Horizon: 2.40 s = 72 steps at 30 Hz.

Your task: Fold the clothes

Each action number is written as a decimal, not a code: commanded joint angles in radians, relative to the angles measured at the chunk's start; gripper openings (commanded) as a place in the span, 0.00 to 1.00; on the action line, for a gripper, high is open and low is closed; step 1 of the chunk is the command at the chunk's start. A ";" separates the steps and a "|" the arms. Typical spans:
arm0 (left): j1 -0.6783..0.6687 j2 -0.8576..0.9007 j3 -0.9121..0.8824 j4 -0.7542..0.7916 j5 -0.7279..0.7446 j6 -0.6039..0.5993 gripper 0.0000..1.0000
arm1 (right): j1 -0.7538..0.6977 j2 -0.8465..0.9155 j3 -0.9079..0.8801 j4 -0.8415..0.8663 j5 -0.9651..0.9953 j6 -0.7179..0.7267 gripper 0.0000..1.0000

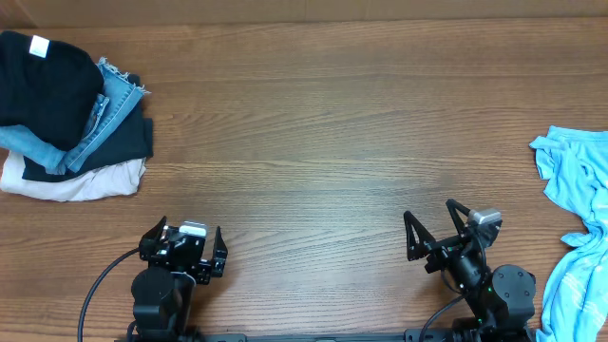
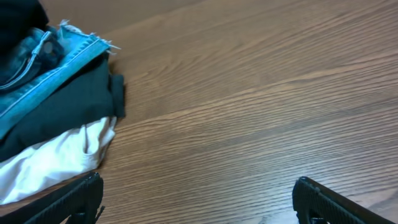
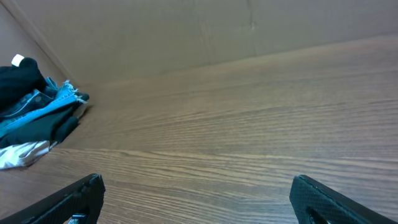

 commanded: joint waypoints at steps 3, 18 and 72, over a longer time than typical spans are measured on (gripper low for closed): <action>0.006 -0.014 -0.007 0.005 0.092 0.027 1.00 | -0.003 -0.007 0.000 -0.034 -0.008 0.003 1.00; 0.005 -0.014 -0.006 0.005 0.284 -0.150 1.00 | -0.003 -0.007 0.000 -0.042 -0.008 0.003 1.00; 0.004 1.329 1.284 -0.832 0.388 -0.323 0.95 | -0.401 1.316 1.115 -0.727 0.092 0.129 1.00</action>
